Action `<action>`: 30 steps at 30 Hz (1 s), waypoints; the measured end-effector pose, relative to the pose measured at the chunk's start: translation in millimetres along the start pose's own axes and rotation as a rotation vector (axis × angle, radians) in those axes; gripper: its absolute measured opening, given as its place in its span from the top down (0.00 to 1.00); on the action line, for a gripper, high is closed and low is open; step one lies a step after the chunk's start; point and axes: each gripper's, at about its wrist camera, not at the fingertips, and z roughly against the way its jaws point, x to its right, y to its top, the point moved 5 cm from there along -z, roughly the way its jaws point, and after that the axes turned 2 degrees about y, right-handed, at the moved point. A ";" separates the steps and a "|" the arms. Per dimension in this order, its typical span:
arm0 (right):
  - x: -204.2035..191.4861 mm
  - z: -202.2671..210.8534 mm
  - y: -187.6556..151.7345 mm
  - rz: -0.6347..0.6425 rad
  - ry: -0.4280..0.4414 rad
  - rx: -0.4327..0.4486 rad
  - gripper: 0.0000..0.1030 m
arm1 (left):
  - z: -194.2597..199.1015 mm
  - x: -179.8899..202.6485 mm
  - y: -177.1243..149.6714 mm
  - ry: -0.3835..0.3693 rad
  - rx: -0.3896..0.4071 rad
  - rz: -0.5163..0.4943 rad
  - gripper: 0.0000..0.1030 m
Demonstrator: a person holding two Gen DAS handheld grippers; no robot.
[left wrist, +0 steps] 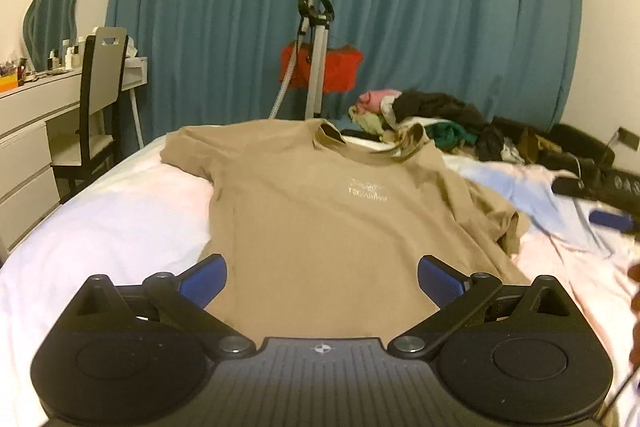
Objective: Fold clothes
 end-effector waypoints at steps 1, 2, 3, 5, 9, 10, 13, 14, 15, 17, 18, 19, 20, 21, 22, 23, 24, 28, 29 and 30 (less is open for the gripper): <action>4.0 -5.6 3.5 0.007 0.001 -0.010 0.17 | -2.2 1.0 -1.3 0.000 -0.003 -0.009 0.00; 8.8 -10.5 6.6 -0.003 0.003 -0.017 0.17 | -4.6 1.8 -2.5 0.002 -0.004 -0.017 0.00; 14.3 -13.8 9.1 -0.027 0.006 -0.021 0.17 | -7.1 2.4 -3.7 0.003 -0.007 -0.022 0.00; 26.6 -20.8 14.1 -0.085 0.022 -0.034 0.17 | -12.5 3.2 -5.9 0.003 -0.014 -0.022 0.00; 45.5 -37.7 24.1 -0.059 0.002 -0.028 0.17 | -24.2 1.8 -9.1 0.004 -0.036 -0.007 0.00; 52.3 -43.1 24.8 -0.045 -0.010 -0.024 0.17 | -27.0 1.2 -10.2 0.004 -0.044 -0.002 0.00; 78.1 -60.5 24.1 -0.047 -0.045 -0.023 0.17 | -33.6 -1.0 -13.2 0.006 -0.059 0.005 0.00; 90.6 -65.4 21.2 -0.087 -0.047 -0.035 0.17 | -35.0 -1.6 -14.0 0.006 -0.063 0.005 0.00; 102.1 -71.4 17.9 -0.133 -0.045 -0.049 0.17 | -36.9 -1.7 -14.6 0.007 -0.068 0.009 0.00; 125.7 -80.9 11.3 -0.227 -0.044 -0.072 0.20 | -40.7 -1.1 -15.9 0.005 -0.077 0.019 0.00; 135.4 -84.8 7.8 -0.276 -0.044 -0.083 0.24 | -42.6 -0.7 -16.7 0.001 -0.080 0.022 0.00; 144.9 -89.6 3.8 -0.331 -0.035 -0.094 0.24 | -44.5 -0.4 -17.4 -0.003 -0.082 0.025 0.00; 153.1 -95.5 -0.3 -0.386 -0.020 -0.104 0.24 | -46.3 -0.1 -18.1 -0.005 -0.084 0.026 0.00; 159.4 -101.3 -4.2 -0.433 -0.004 -0.110 0.28 | -48.1 0.2 -18.6 -0.004 -0.084 0.024 0.00; 163.7 -106.8 -7.8 -0.467 0.010 -0.114 0.31 | -50.5 0.7 -18.8 -0.006 -0.083 0.023 0.00; 166.7 -113.3 -10.9 -0.487 0.016 -0.122 0.32 | -53.1 1.4 -19.0 -0.009 -0.081 0.024 0.00; 169.5 -119.9 -13.8 -0.505 0.021 -0.131 0.32 | -55.6 2.1 -19.2 -0.012 -0.080 0.025 0.00; 175.7 -147.3 -24.4 -0.525 0.019 -0.163 0.33 | -67.6 5.4 -21.0 -0.029 -0.077 0.026 0.00; 176.6 -153.0 -26.4 -0.525 0.024 -0.164 0.33 | -71.0 6.4 -21.6 -0.033 -0.076 0.027 0.00; 176.6 -158.6 -26.3 -0.519 0.029 -0.150 0.33 | -74.4 7.6 -22.2 -0.037 -0.076 0.028 0.00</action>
